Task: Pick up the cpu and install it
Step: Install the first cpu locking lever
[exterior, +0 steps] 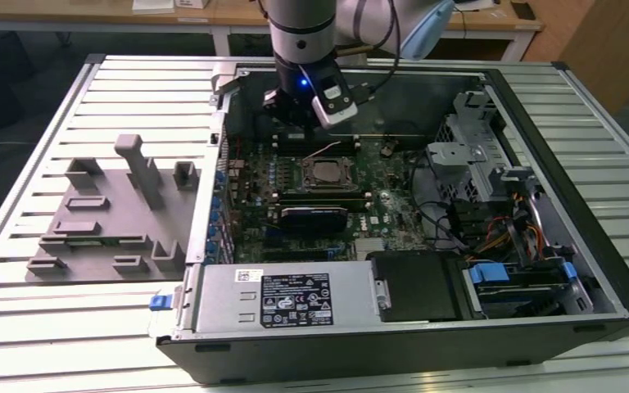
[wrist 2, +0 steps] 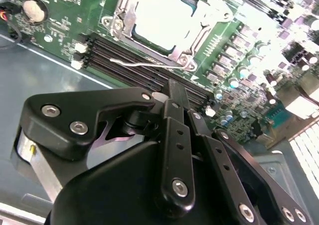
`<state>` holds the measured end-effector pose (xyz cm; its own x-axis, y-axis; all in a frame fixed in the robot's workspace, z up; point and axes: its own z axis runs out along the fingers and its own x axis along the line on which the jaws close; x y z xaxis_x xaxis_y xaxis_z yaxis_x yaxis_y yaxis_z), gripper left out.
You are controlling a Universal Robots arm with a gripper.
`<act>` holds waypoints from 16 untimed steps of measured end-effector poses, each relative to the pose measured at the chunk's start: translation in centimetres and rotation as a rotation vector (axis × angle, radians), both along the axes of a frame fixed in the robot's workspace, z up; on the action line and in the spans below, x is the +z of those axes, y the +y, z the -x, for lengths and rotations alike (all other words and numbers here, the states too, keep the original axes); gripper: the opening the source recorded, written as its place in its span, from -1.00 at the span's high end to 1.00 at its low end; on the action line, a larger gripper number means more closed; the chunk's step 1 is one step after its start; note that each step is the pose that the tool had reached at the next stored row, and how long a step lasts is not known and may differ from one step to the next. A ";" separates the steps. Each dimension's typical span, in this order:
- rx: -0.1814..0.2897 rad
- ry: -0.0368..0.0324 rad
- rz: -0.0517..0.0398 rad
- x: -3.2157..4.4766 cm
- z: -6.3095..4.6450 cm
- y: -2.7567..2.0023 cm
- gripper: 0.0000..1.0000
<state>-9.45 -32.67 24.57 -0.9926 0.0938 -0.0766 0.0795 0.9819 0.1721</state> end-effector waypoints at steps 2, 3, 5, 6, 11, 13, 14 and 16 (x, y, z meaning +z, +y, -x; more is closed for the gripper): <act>0.000 -0.0115 0.0002 -0.09 0.0 0.00 0.79; 0.000 -0.0172 0.0003 -0.14 0.0 0.00 0.79; 0.000 -0.0268 0.0004 -0.22 0.0 0.00 0.79; 0.000 -0.0271 0.0005 -0.22 0.0 0.00 0.79; -0.001 -0.0300 0.0005 -0.24 0.0 0.00 0.79; -0.001 -0.0412 0.0005 -0.29 0.0 0.00 0.79; -0.001 -0.0475 0.0005 -0.33 0.0 0.00 0.79; -0.001 -0.0610 0.0004 -0.42 0.0 0.00 0.79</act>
